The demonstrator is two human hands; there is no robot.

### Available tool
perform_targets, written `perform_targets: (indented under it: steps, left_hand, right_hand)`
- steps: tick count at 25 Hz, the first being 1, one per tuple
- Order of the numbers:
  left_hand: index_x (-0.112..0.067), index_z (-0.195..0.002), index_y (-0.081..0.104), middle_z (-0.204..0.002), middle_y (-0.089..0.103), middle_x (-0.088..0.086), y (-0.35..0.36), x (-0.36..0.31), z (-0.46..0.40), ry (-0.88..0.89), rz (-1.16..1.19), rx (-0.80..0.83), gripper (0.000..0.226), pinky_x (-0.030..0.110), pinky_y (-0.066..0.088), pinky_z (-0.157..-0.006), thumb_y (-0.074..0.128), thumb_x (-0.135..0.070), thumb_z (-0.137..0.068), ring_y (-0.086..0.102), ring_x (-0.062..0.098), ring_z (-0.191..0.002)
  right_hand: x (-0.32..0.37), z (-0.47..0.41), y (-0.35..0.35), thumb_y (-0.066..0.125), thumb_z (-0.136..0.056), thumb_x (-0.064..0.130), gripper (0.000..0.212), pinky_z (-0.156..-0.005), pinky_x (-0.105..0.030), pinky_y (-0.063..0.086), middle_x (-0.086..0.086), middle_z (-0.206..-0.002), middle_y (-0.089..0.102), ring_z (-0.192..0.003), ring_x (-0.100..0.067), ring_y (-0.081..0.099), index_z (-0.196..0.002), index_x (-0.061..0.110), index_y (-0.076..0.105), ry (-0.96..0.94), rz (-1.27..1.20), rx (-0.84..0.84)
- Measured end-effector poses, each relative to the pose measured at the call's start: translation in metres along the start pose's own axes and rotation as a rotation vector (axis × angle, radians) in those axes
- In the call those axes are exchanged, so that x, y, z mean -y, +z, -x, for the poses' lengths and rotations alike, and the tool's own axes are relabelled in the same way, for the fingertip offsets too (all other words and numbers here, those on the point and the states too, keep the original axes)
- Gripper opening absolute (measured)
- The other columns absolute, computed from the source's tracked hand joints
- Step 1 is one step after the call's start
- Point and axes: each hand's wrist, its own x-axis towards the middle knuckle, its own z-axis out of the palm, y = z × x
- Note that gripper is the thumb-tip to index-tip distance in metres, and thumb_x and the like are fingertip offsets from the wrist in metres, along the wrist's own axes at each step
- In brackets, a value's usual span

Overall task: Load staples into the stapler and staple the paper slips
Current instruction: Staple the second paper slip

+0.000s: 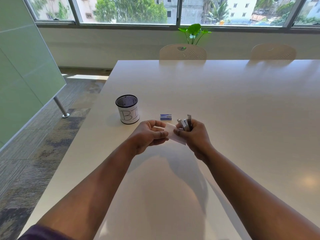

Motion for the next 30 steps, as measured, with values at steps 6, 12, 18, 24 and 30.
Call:
perform_targets:
  steps: [6,12,18,24,30]
  left_hand:
    - [-0.009,-0.097,0.068,-0.093,0.075,0.016,0.009,0.012,0.005,0.097,0.117,-0.157,0.020,0.028,0.060,-0.065,0.078,0.001,-0.084,0.073,0.024,-0.079]
    - [-0.011,-0.092,0.071,-0.081,0.074,0.010,0.005,0.012,0.009,0.195,0.047,-0.126,0.014,0.027,0.061,-0.067,0.078,-0.001,-0.085,0.070,0.018,-0.072]
    - [-0.010,-0.093,0.073,-0.084,0.075,0.013,0.000,0.012,0.012,0.190,-0.016,-0.041,0.012,0.026,0.060,-0.068,0.078,-0.002,-0.085,0.072,0.019,-0.078]
    - [-0.008,-0.096,0.072,-0.083,0.077,0.008,-0.002,0.014,0.015,0.197,-0.049,0.043,0.013,0.026,0.059,-0.073,0.075,0.001,-0.086,0.074,0.017,-0.082]
    - [-0.008,-0.094,0.072,-0.081,0.078,0.008,0.002,0.016,0.016,0.188,-0.047,0.024,0.016,0.026,0.059,-0.070,0.081,-0.003,-0.081,0.074,0.016,-0.078]
  right_hand:
    - [-0.003,0.008,0.002,0.081,-0.084,0.012,0.018,-0.078,-0.047,0.057,-0.009,-0.084,0.067,-0.085,-0.037,0.069,-0.092,0.009,0.065,0.045,-0.152,0.004]
    - [0.003,0.014,0.002,0.077,-0.089,0.020,0.026,-0.066,-0.027,0.054,-0.004,-0.096,0.073,-0.080,-0.011,0.065,-0.113,0.025,0.068,-0.024,-0.101,0.095]
    - [0.011,0.012,-0.007,0.074,-0.089,0.008,0.015,-0.054,-0.024,0.044,-0.007,-0.079,0.063,-0.067,-0.016,0.058,-0.101,0.010,0.065,-0.047,-0.081,0.213]
    - [0.005,0.008,-0.010,0.077,-0.089,0.015,0.013,-0.056,-0.020,0.046,-0.003,-0.075,0.062,-0.066,-0.011,0.056,-0.092,0.012,0.065,-0.061,0.053,0.285]
    - [-0.006,0.005,-0.007,0.079,-0.084,0.028,0.027,-0.061,-0.032,0.038,0.004,-0.068,0.052,-0.061,-0.011,0.043,-0.087,0.006,0.064,-0.078,0.205,0.163]
